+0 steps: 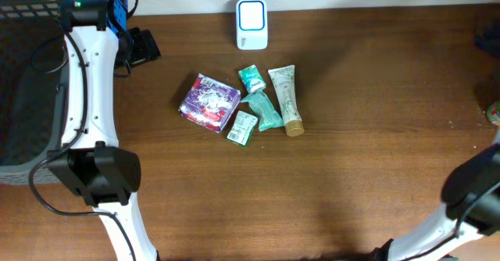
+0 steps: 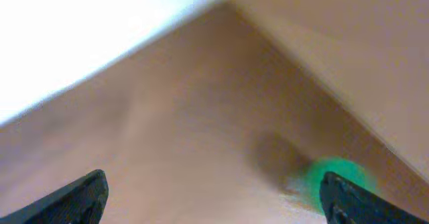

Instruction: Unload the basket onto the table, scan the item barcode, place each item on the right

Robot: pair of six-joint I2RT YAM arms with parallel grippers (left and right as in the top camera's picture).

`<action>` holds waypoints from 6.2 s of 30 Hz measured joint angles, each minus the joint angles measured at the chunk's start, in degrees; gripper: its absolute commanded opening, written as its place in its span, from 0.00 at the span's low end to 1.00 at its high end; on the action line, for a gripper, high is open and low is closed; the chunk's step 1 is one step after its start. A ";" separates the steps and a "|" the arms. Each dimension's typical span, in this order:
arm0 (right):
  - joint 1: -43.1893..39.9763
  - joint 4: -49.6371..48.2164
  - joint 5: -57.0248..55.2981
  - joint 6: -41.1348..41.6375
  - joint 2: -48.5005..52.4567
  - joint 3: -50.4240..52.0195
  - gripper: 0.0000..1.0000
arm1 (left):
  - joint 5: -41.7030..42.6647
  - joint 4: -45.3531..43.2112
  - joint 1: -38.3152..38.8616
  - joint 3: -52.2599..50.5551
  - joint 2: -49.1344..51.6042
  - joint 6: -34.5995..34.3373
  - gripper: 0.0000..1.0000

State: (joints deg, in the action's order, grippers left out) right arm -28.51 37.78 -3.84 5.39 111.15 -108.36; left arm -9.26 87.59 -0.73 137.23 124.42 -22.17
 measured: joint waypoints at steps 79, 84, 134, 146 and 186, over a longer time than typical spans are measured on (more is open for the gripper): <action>48.48 -32.68 3.56 8.70 27.21 -10.67 0.04 | 0.00 0.00 0.00 -0.11 0.00 0.00 0.99; 44.15 -22.10 -3.04 12.04 26.60 -10.69 0.04 | 0.00 0.00 0.00 -0.11 0.00 0.00 0.99; 40.70 17.73 27.65 1.68 18.12 -0.90 0.99 | 0.00 -0.02 0.00 -0.15 0.00 0.00 0.99; 58.31 23.54 0.24 6.84 18.12 -0.74 0.70 | 0.00 0.00 0.00 -0.15 0.00 0.00 0.99; 19.39 26.14 34.88 3.72 18.12 12.15 0.42 | 0.00 0.00 0.00 -0.15 0.00 0.00 0.99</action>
State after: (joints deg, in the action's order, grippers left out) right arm -9.13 63.92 31.05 9.10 129.27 -96.20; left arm -9.26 87.59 -0.73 137.08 124.42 -22.17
